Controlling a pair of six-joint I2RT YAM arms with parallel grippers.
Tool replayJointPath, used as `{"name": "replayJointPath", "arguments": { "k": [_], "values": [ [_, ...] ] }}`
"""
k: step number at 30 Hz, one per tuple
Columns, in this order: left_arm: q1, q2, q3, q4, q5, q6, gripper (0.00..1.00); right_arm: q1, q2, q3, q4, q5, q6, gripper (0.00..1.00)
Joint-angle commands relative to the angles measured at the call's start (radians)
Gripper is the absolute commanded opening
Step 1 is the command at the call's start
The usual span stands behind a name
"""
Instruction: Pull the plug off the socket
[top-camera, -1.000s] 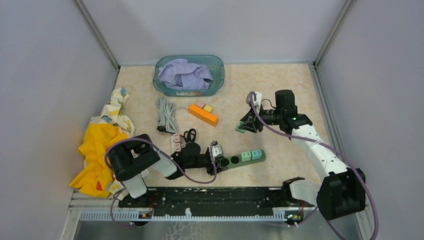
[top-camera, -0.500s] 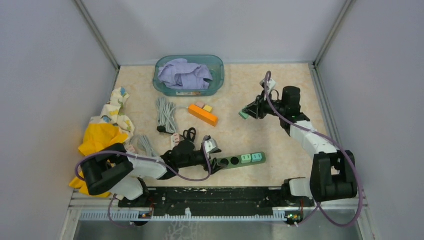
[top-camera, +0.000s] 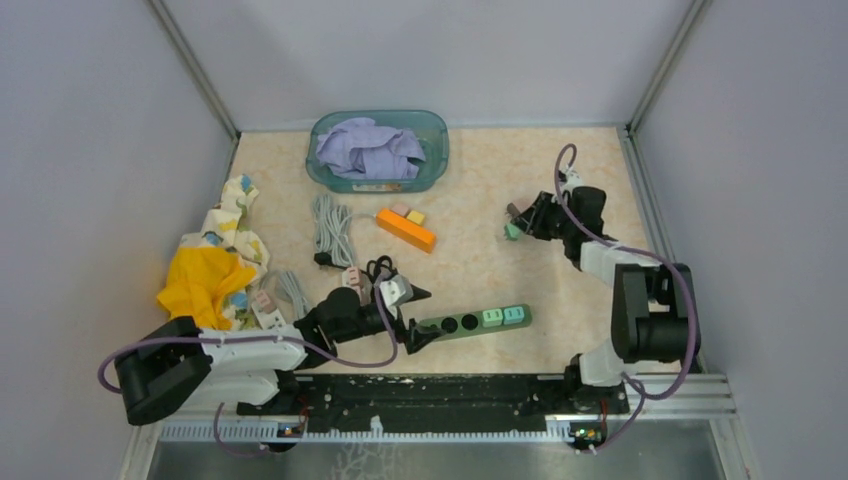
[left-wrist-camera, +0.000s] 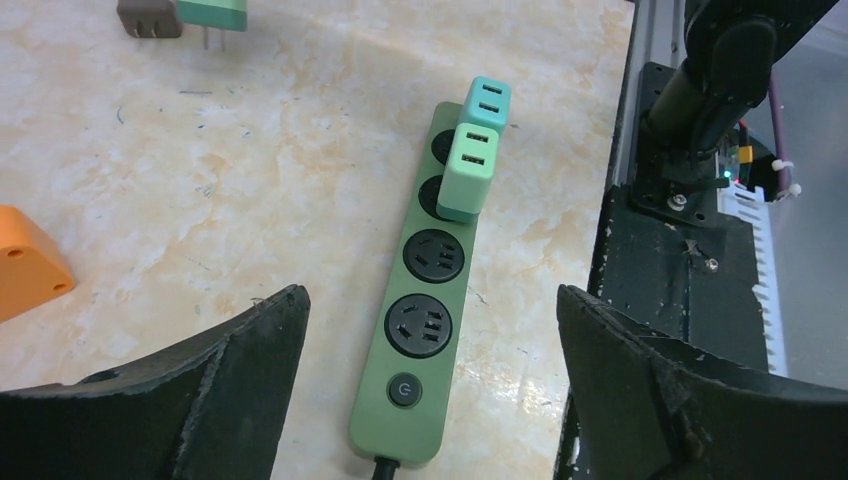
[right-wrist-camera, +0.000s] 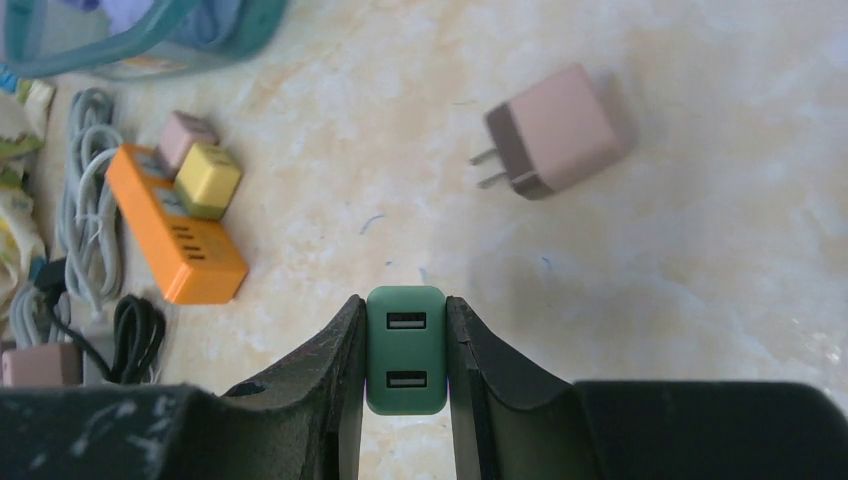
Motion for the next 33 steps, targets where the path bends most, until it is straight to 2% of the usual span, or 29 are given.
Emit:
{"name": "replayJointPath", "arguments": {
  "k": [1,4,10,13,19,22,25,29,33],
  "values": [
    [0.004,-0.088,-0.071,0.049,-0.053,-0.053,1.0,-0.065,0.059,0.033,0.038,0.06,0.125,0.13],
    [0.007,-0.128,-0.117,0.088,-0.05,-0.081,1.0,-0.127,0.108,0.024,0.051,0.007,0.179,0.19],
    [0.008,-0.145,-0.154,0.145,-0.021,-0.133,1.0,-0.196,0.137,0.016,0.069,-0.031,0.225,0.56],
    [0.009,-0.147,-0.162,0.162,-0.014,-0.143,1.0,-0.197,0.128,0.018,0.065,-0.018,0.221,0.67],
    [0.008,-0.207,-0.167,0.145,-0.012,-0.169,1.0,-0.209,0.073,0.043,0.023,0.02,0.128,0.7],
    [0.009,-0.256,-0.185,0.137,-0.014,-0.189,1.0,-0.212,0.006,0.058,0.001,-0.033,0.024,0.7],
    [0.009,-0.295,-0.212,0.148,-0.029,-0.233,1.0,-0.212,-0.071,0.056,0.014,-0.233,-0.092,0.7],
    [0.009,-0.321,-0.242,0.182,-0.048,-0.306,1.0,-0.206,-0.162,0.005,0.145,-0.589,-0.113,0.69],
    [0.009,-0.317,-0.244,0.201,-0.049,-0.356,1.0,-0.178,-0.278,-0.009,0.116,-0.713,-0.213,0.69]
  ]
}}
